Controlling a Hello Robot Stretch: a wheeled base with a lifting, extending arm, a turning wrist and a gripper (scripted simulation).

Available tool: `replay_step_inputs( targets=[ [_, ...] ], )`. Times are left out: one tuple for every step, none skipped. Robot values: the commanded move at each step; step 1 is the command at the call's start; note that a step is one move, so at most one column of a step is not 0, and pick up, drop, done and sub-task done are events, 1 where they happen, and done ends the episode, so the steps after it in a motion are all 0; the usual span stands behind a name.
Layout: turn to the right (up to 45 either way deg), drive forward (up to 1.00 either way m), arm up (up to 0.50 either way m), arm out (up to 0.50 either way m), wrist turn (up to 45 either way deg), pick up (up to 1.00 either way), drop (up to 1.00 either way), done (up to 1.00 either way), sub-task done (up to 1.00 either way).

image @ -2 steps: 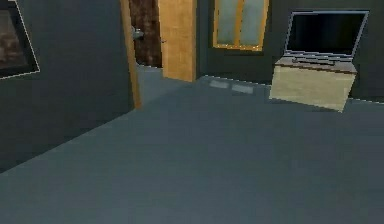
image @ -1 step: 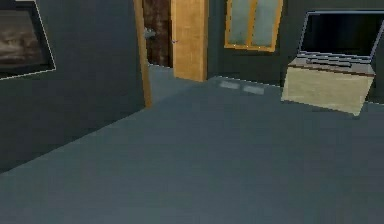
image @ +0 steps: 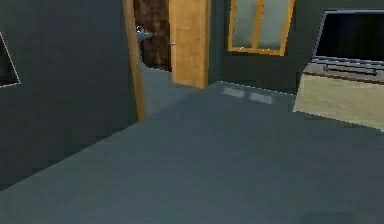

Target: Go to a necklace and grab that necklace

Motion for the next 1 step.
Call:
replay_step_inputs(
  targets=[
    [-6.0, 0.00, 0.00, 0.00, 0.0, 0.00, 0.00, 0.00, 0.00]
  ],
)
